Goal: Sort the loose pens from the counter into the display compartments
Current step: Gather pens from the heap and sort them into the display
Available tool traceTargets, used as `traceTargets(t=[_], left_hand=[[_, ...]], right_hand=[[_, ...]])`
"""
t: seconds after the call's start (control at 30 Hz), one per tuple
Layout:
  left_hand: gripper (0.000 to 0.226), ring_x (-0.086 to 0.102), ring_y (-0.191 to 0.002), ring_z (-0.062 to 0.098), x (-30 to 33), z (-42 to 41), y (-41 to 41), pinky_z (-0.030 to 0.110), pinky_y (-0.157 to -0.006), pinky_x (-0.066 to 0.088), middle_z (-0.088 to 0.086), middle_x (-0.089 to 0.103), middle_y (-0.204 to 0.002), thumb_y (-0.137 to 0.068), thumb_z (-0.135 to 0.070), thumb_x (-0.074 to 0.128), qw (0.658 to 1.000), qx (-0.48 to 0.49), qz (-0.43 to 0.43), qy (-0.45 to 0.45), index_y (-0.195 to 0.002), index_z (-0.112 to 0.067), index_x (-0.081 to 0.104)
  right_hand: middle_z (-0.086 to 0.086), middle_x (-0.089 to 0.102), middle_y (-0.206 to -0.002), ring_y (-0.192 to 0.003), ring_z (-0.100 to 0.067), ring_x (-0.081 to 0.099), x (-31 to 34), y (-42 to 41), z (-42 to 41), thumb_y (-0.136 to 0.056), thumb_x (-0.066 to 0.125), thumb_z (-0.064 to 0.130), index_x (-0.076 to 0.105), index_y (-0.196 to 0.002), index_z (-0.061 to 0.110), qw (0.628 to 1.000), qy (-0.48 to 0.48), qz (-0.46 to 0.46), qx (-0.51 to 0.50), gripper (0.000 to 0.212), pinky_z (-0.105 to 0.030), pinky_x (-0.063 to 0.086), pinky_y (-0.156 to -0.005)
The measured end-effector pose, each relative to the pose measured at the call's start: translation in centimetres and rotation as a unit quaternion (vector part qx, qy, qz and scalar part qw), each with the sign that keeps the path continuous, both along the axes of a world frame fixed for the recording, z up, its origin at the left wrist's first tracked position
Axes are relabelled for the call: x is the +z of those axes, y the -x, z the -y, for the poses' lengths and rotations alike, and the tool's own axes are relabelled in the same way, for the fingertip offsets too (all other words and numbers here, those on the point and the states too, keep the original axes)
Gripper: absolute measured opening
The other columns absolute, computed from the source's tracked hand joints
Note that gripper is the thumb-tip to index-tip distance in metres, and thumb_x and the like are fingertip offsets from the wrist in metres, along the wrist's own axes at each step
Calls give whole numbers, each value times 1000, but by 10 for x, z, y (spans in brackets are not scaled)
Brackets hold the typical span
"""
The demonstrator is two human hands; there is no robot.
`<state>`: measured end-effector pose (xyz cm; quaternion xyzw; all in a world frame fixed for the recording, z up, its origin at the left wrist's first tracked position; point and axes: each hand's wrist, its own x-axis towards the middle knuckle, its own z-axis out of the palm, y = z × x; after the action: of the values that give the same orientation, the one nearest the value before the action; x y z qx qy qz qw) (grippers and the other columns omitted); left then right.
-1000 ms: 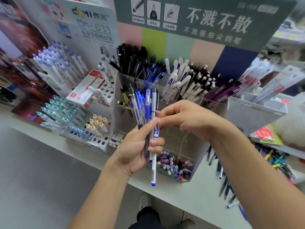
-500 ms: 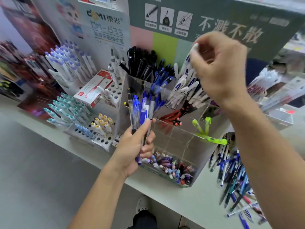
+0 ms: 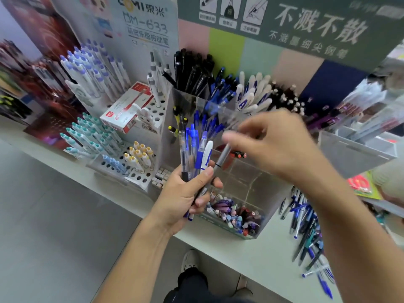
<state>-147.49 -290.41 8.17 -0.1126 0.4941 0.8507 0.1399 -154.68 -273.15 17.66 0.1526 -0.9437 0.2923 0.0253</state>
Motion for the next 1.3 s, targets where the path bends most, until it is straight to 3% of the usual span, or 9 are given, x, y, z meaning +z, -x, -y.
traceTargets(t=[0.1,0.2,0.33,0.47,0.73,0.93,1.07,1.2,1.3], left_hand=[[27,40,-38,10,-1,-9,-4,15,-33,25,12,69,-77,-81,-26,67,999,-47,7,18,-105,-14,63],[28,59,-50,16,-10,-21,-4,21,-39,43,13,76,-90,-89,-27,67,995,-30,39,85,-112,-10,63],[18,38,-45,11,-31,-35,-7,19,-39,27,5,59,-71,-98,-22,63,988,-17,87,126,-113,-10,65],[20,25,-43,7,-35,-52,-13,18,-37,16,0,46,-64,-102,-23,54,987,-66,127,69,-115,-12,65],[6,29,-42,7,-33,-59,-21,16,-33,21,5,50,-70,-102,-12,46,989,-103,108,-6,-97,-9,48],[29,43,-44,11,-27,-53,-28,18,-36,30,13,64,-78,-85,-17,66,994,-90,56,-1,-110,-7,56],[40,57,-48,16,-22,-54,-30,22,-37,40,21,67,-85,-80,-21,71,995,-79,50,40,-115,-5,62],[26,66,-58,18,-20,-44,-28,23,-44,50,18,75,-90,-96,-24,60,994,-50,62,71,-115,-7,67],[20,40,-47,11,-21,-32,-26,19,-39,33,2,58,-70,-103,-23,53,992,-37,57,110,-108,-12,69]], right_hand=[[1,67,-66,-53,-10,54,-31,-26,-12,-86,78,33,74,-85,20,975,153,159,-23,14,-32,47,-54],[0,69,-73,-62,-14,66,-40,-44,-45,-92,71,9,71,-94,15,920,351,149,-91,6,-27,53,-55],[-1,73,-84,-75,-15,74,-60,-78,-89,-93,68,3,72,-101,11,955,254,-54,-144,12,-28,60,-70],[-1,73,-98,-88,-11,68,-107,-91,-100,-88,74,3,76,-104,8,988,69,-103,-94,17,-28,56,-83],[0,57,-79,-64,-22,57,-150,-89,-84,-85,78,5,79,-103,9,989,-45,-63,-123,19,-35,51,-57],[1,64,-72,-59,-8,54,-97,-94,-62,-84,77,41,73,-102,23,960,206,102,-160,25,-21,45,-56],[-16,60,-63,-56,-22,56,-79,-84,-42,-92,72,23,72,-90,2,875,385,267,-121,21,-23,39,-43],[-1,60,-62,-54,-15,53,-71,-66,-37,-97,65,13,75,-91,7,873,405,222,-160,13,-24,44,-45],[0,60,-61,-53,-18,54,-52,-53,-45,-101,60,14,74,-96,17,896,393,123,-168,15,-28,46,-47]])
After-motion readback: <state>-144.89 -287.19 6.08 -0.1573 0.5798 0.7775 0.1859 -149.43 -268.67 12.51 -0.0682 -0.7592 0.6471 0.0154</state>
